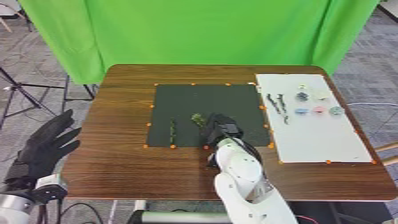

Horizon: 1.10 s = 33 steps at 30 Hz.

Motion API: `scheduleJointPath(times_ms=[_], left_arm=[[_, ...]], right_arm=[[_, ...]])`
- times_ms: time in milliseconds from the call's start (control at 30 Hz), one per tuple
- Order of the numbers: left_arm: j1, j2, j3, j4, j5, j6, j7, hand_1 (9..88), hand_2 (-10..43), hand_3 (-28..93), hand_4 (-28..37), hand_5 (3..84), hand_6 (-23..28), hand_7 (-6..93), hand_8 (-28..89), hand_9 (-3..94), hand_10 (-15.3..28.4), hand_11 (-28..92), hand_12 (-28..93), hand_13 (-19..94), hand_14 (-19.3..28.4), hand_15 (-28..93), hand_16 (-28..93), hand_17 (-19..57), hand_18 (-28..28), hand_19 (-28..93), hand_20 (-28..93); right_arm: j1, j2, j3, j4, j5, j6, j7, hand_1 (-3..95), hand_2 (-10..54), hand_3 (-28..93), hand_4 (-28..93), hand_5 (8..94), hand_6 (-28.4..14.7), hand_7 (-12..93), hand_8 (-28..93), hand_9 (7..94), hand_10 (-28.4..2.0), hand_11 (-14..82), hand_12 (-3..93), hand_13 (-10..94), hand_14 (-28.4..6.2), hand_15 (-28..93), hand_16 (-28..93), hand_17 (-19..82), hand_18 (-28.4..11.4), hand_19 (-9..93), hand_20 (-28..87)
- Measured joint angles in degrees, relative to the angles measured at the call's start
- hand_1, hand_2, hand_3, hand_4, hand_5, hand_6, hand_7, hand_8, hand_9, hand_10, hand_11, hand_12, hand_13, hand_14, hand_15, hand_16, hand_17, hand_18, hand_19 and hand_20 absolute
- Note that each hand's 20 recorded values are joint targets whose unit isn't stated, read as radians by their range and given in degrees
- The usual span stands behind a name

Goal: Arrange flowers

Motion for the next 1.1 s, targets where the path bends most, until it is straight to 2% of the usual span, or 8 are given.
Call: scheduleJointPath(times_ms=[400,700,733,833,867,1000,1100], left_arm=[[0.0,-0.03,-0.04,0.01,0.00,-0.12,0.00,22.8,-5.2,70,-28.3,20.8,0.6,19.4,-10,17.0,8.0,11,20,14,11.2,18,5,-10.3,19.2,38,8],[0.1,-0.10,-0.19,0.00,0.00,-0.18,0.00,22.8,-5.3,70,-28.3,20.8,0.5,19.4,-10,17.0,8.0,11,20,14,11.1,18,5,-10.3,19.2,38,8],[0.1,-0.11,-0.21,0.00,0.00,-0.18,0.00,22.8,-5.2,70,-28.3,20.8,0.5,19.3,-10,17.0,8.0,11,20,14,11.1,18,5,-10.3,19.2,38,8],[0.1,-0.12,-0.31,-0.02,0.00,-0.20,0.00,22.8,-5.3,70,-28.3,20.8,0.5,19.4,-10,17.0,8.0,11,20,14,11.2,18,5,-10.4,19.2,38,8],[0.2,-0.14,-0.33,-0.02,0.00,-0.20,0.00,22.8,-5.3,70,-28.3,20.7,0.5,19.4,-10,17.0,8.0,11,20,14,11.2,18,5,-10.4,19.2,38,8],[0.2,-0.23,-0.36,-0.02,0.00,-0.26,0.01,22.8,-5.3,70,-28.3,20.8,0.5,19.4,-10,16.9,8.0,11,20,14,11.2,18,5,-10.4,19.2,38,8],[0.3,-0.37,-0.44,-0.04,0.00,-0.29,0.08,22.8,-5.2,70,-28.3,20.8,0.6,19.2,-10,16.9,8.1,11,19,14,11.3,18,5,-10.4,19.2,38,8]], right_arm=[[-0.8,0.5,-0.5,-1.6,0.0,-0.2,-0.6,30.3,-9.5,82,-25,66.5,-0.4,56,20,72.4,-11.5,62.2,50.3,70,-9.8,85,38,29,-23.5,85,49],[-0.7,1.4,-0.3,-2.4,-0.9,0.1,-0.5,27.9,-9.5,84,-25,59.7,-2.9,56,17,66.2,-13.3,63.3,50.9,66,-10.5,86,39,26,-23.4,83,51],[-0.6,1.5,-0.3,-2.5,-1.0,0.1,-0.4,27.4,-9.5,84,-25,58.5,-3.4,56,15,64.6,-13.7,63.7,51.1,66,-10.6,86,38,25,-23.6,83,51],[-0.6,1.8,0.0,-2.9,-1.0,0.1,-0.4,25.0,-9.5,86,-24,53.3,-5.8,58,-15,56.2,-14.9,64.3,49.1,60,-11.9,86,36,24,-23.9,81,52],[-0.6,1.9,0.0,-3.0,-1.0,0.1,-0.4,24.6,-9.5,85,-25,50.7,-6.4,57,-18,53.3,-15.6,64.1,48.1,59,-12.6,86,36,23,-24.0,81,52],[-0.6,2.5,0.4,-3.8,-0.8,0.1,-0.1,21.8,-9.5,83,-26,43.4,-9.1,48,-18,44.8,-19.5,60.5,45.1,52,-14.7,85,32,21,-24.7,80,53],[-0.5,3.6,1.0,-4.6,0.2,1.2,0.5,21.8,-9.5,83,-27,41.2,-9.8,47,-16,41.4,-20.3,59.3,44.0,47,-15.9,82,29,19,-24.2,79,53]])
